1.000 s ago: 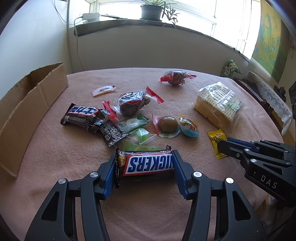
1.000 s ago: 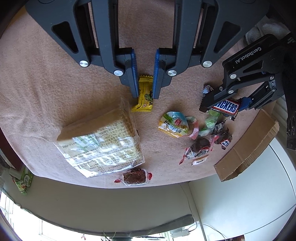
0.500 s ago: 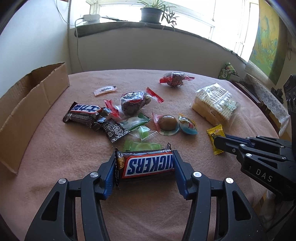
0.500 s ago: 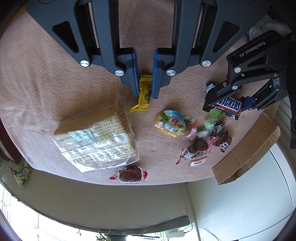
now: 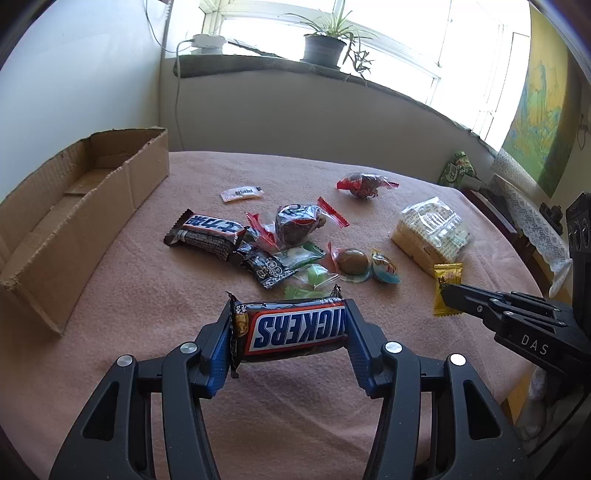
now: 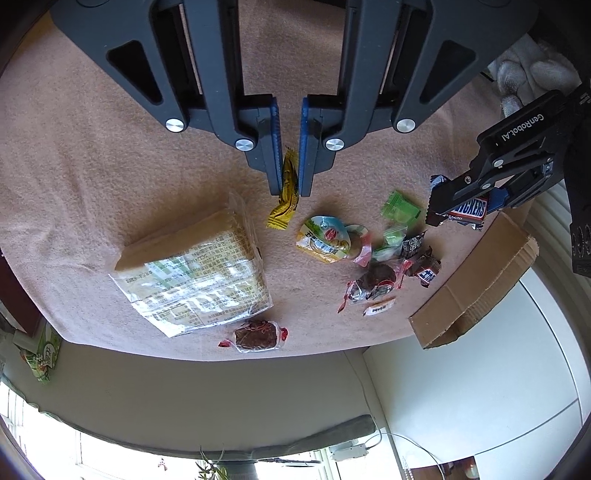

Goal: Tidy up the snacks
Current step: 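Carry the Snickers bar and yellow packet with both grippers over the cardboard box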

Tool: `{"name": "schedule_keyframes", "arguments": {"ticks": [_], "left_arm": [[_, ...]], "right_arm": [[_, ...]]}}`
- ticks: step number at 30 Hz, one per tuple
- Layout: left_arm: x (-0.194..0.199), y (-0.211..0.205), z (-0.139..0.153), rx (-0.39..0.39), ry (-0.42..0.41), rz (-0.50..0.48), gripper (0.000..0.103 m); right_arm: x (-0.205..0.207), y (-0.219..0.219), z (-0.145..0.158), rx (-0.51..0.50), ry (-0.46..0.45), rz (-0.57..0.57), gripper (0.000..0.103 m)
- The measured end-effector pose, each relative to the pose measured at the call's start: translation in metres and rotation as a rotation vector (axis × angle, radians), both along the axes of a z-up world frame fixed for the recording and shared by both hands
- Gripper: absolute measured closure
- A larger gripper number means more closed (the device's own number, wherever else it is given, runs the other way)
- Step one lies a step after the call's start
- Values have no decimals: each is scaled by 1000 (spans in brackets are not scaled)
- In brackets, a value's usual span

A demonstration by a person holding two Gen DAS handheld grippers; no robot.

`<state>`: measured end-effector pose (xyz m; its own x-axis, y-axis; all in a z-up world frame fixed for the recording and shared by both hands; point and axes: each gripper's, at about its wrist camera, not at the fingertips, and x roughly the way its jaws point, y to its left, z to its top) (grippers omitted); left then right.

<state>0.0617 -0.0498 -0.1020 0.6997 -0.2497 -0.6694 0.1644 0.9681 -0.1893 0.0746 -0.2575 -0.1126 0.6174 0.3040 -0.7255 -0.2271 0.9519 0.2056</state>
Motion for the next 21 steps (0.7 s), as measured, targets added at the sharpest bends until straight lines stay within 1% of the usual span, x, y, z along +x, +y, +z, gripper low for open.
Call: {"name": "schedule_keyframes", "arguments": {"ticks": [5, 10, 15, 21], "left_arm": [[-2, 12, 7, -14, -19, 16, 50], [-4, 30, 19, -24, -50, 50, 50], [-6, 55, 33, -19, -85, 94, 50], [-3, 94, 42, -14, -103, 170, 50]], "right_arm": [[-3, 6, 13, 8, -29, 6, 95], [-2, 20, 30, 12, -60, 41, 95], [3, 43, 47, 23, -88, 91, 95], [16, 82, 65, 34, -119, 165, 95]]}}
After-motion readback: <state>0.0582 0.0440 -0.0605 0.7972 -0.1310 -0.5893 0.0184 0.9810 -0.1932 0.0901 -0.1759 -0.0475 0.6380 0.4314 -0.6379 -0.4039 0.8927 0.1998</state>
